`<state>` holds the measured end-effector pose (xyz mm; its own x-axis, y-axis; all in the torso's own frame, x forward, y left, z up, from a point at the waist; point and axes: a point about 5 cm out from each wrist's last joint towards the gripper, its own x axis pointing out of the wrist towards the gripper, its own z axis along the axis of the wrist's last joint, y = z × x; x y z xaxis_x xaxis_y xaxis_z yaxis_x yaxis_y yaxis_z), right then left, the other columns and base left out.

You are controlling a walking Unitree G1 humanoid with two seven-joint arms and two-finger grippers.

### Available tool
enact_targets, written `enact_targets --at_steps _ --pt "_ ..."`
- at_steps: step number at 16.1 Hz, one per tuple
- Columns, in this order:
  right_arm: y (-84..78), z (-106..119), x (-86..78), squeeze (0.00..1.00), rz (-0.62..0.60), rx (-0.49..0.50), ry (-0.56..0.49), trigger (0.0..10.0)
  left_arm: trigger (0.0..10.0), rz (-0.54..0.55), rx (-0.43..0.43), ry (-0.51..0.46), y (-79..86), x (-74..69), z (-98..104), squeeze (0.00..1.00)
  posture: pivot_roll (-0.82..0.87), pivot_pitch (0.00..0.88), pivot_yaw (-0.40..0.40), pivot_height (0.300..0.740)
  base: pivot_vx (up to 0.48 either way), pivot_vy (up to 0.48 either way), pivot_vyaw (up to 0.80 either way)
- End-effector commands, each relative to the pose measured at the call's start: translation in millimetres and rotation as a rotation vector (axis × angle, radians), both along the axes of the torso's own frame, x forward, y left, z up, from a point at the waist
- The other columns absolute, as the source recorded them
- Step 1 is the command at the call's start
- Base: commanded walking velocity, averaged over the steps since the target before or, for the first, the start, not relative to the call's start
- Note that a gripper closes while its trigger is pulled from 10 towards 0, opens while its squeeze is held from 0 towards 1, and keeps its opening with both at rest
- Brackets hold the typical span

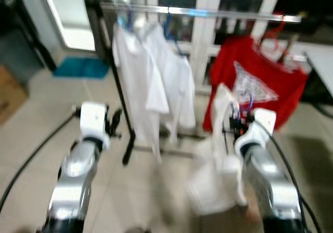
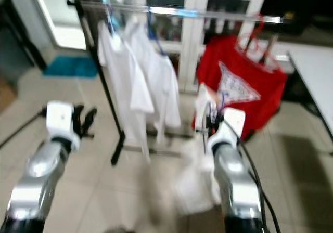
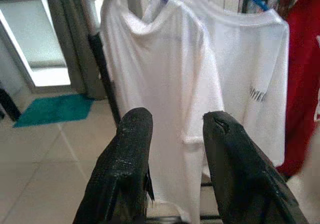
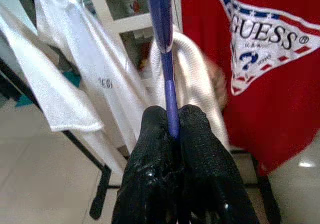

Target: Hang hanger

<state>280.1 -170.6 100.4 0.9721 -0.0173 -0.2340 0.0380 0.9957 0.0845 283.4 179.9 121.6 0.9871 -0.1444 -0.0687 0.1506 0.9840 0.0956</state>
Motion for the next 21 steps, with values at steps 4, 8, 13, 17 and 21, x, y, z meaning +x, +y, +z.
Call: enact_targets --at_steps 4,8,13,17,21 --pt "-16.6 1 -3.2 0.0 -0.047 -0.006 -0.011 10.0 10.0 -0.033 -0.004 -0.018 -11.6 2.5 4 0.0 -0.04 0.046 0.01 0.74 0.363 0.0 0.0" --pt "-11.5 5 13.7 0.0 -0.016 -0.014 -0.029 10.0 10.0 -0.053 0.035 -0.014 -9.0 -4.9 4 0.0 -0.02 0.029 0.002 0.74 0.36 0.0 0.0" --pt "-12.7 11 3.6 0.0 -0.019 -0.03 -0.063 10.0 10.0 -0.109 -0.008 -0.021 -24.4 14.4 5 0.0 -0.09 0.0 0.049 0.74 0.36 0.0 0.0" --pt "-17.4 6 2.8 0.0 -0.017 -0.022 -0.044 10.0 10.0 -0.104 0.003 -0.043 -27.1 10.4 8 0.0 -0.02 0.0 -0.018 0.74 0.361 0.0 0.0" --pt "-0.7 17 23.9 0.0 0.045 -0.044 -0.087 10.0 10.0 -0.092 0.046 -0.003 -9.3 -4.6 -5 0.0 -0.05 0.0 0.015 0.74 0.36 0.0 0.0"
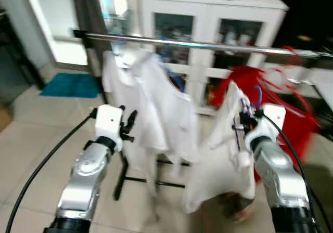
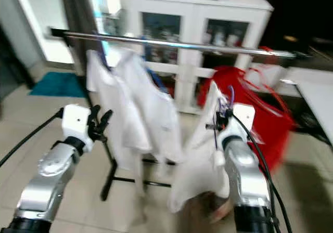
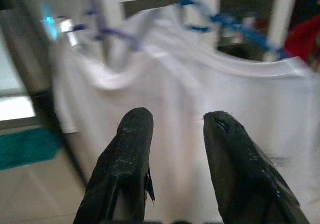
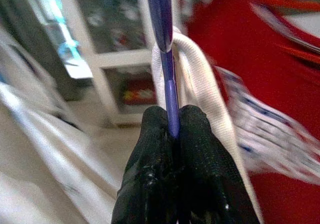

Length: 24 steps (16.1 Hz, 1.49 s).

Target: Hang hanger

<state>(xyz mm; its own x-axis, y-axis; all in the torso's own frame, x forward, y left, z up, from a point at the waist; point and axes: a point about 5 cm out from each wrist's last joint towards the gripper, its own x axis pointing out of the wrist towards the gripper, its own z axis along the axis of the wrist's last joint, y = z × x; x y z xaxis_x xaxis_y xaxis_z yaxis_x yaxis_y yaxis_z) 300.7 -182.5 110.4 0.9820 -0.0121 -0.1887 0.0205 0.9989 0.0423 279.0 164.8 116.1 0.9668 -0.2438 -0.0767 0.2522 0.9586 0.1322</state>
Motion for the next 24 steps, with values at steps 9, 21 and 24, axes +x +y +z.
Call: enact_targets --at_steps 9,21,24 --pt "-0.7 40 1.6 0.0 0.024 0.028 -0.201 10.0 10.0 -0.273 0.024 -0.078 -26.9 13.5 27 0.0 0.0 0.0 -0.003 0.74 0.228 0.0 0.24" --pt "11.8 57 41.9 0.0 0.102 -0.048 -0.156 10.0 10.0 -0.71 -0.066 0.002 -35.8 39.2 56 0.0 -0.01 0.0 0.016 0.74 0.0 0.0 0.0" --pt "9.2 64 66.7 0.0 0.052 -0.059 -0.097 10.0 10.0 -0.795 -0.043 0.017 -47.0 40.3 58 0.0 -0.05 0.0 0.052 0.74 0.0 0.0 0.0"
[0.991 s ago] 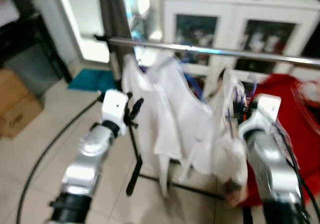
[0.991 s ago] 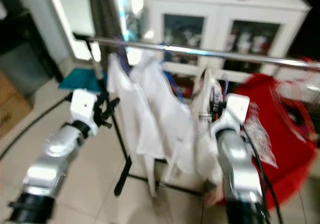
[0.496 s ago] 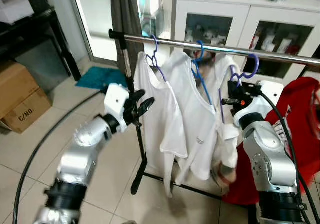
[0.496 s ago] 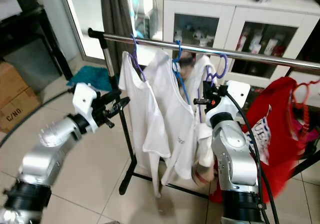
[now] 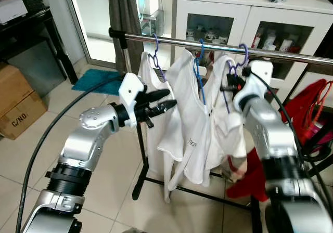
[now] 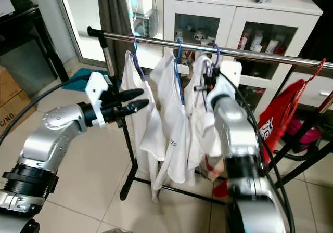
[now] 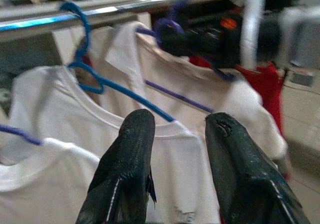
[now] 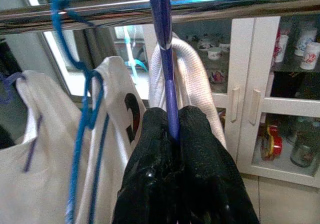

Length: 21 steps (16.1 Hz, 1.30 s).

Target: Hang hanger

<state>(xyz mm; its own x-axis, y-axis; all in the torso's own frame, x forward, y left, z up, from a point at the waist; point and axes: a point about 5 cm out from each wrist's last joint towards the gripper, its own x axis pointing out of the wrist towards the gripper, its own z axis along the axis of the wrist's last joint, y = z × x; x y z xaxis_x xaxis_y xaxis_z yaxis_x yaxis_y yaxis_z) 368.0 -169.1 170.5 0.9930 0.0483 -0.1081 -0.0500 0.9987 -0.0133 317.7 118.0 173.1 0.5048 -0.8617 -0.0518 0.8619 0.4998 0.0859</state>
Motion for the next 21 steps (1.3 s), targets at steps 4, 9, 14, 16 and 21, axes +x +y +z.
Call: enact_targets --at_steps 4,9,14,16,21 --pt "-10.9 14 28.1 0.0 -0.072 0.01 0.039 10.0 10.0 -0.097 0.024 -0.002 -17.5 0.9 4 0.0 -0.06 0.0 0.062 0.74 0.0 0.0 0.0" --pt "-15.6 8 38.9 0.0 -0.102 0.001 0.141 10.0 10.0 -0.114 0.024 0.002 -15.4 -6.6 6 0.0 -0.01 0.017 0.043 0.74 0.0 0.0 0.0" --pt "-12.2 -20 33.4 0.0 -0.066 -0.092 0.275 10.0 10.0 -0.099 0.028 0.02 -10.2 -12.2 3 0.0 0.0 0.049 0.03 0.74 0.0 0.0 0.0" --pt "-11.6 -23 32.6 0.0 -0.062 -0.094 0.28 10.0 10.0 -0.089 0.027 0.017 -9.9 -12.2 4 0.0 0.01 0.051 0.026 0.74 0.0 0.0 0.0" --pt "-14.3 -19 33.1 1.0 -0.071 -0.019 0.196 10.0 10.0 -0.096 0.017 0.017 -9.8 -16.8 6 0.0 0.02 0.022 0.033 0.74 0.0 0.0 0.0"
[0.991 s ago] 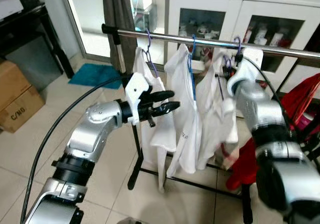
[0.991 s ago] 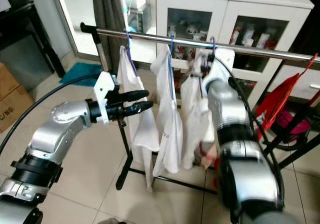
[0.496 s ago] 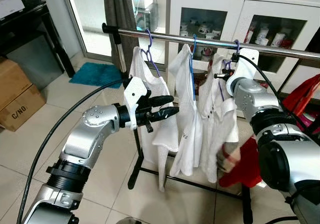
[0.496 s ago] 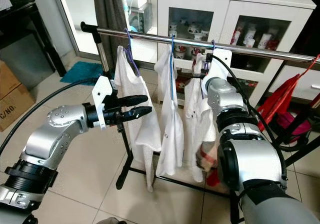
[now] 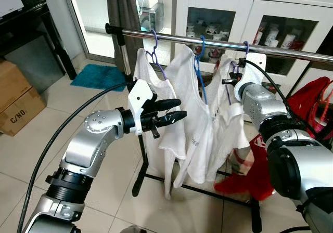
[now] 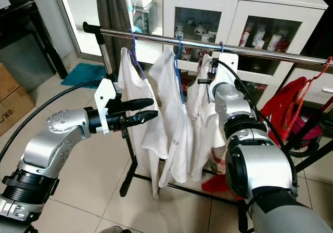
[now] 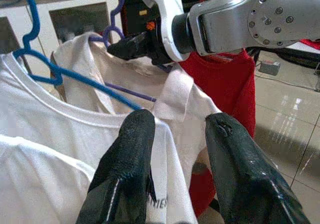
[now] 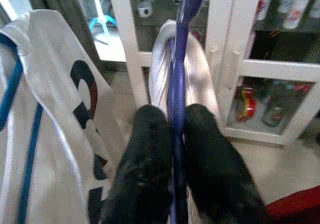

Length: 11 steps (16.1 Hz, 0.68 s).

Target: Hang hanger

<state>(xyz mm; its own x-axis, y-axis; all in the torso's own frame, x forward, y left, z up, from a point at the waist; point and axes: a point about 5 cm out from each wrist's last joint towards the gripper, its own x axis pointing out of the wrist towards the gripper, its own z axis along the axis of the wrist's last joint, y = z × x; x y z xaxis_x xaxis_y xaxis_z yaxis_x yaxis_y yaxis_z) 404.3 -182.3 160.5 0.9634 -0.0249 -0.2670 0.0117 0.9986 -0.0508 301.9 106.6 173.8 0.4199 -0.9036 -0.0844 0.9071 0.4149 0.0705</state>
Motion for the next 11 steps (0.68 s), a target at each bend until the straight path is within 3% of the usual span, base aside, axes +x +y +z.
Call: enact_targets --at_steps 1,5,7,9,11 --pt "-5.5 -3 -3.3 1.0 0.011 0.026 -0.017 10.0 10.0 0.014 0.002 -0.011 3.3 -0.7 4 0.0 0.01 0.014 0.036 0.74 0.0 0.0 0.0" --pt "-6.1 4 -19.8 1.0 0.102 0.077 -0.089 10.0 10.0 0.162 -0.02 0.071 18.6 1.3 -4 0.0 -0.04 0.0 0.078 0.74 0.0 0.0 0.0" --pt "-5.9 8 -42.6 1.0 0.144 0.109 -0.149 10.0 10.0 0.278 -0.05 0.041 26.3 2.2 -5 0.0 -0.04 0.0 0.085 0.74 0.0 0.0 0.0" --pt "-0.8 14 -76.9 1.0 0.175 0.157 -0.245 10.0 10.0 0.482 -0.054 -0.004 37.2 0.5 -6 0.0 -0.03 0.0 0.084 0.74 0.0 0.0 0.0" --pt "0.7 23 -91.5 1.0 0.121 0.168 -0.388 10.0 10.0 0.611 -0.081 -0.055 44.6 -2.7 -6 0.0 -0.01 0.0 0.076 0.74 0.0 0.0 0.0"
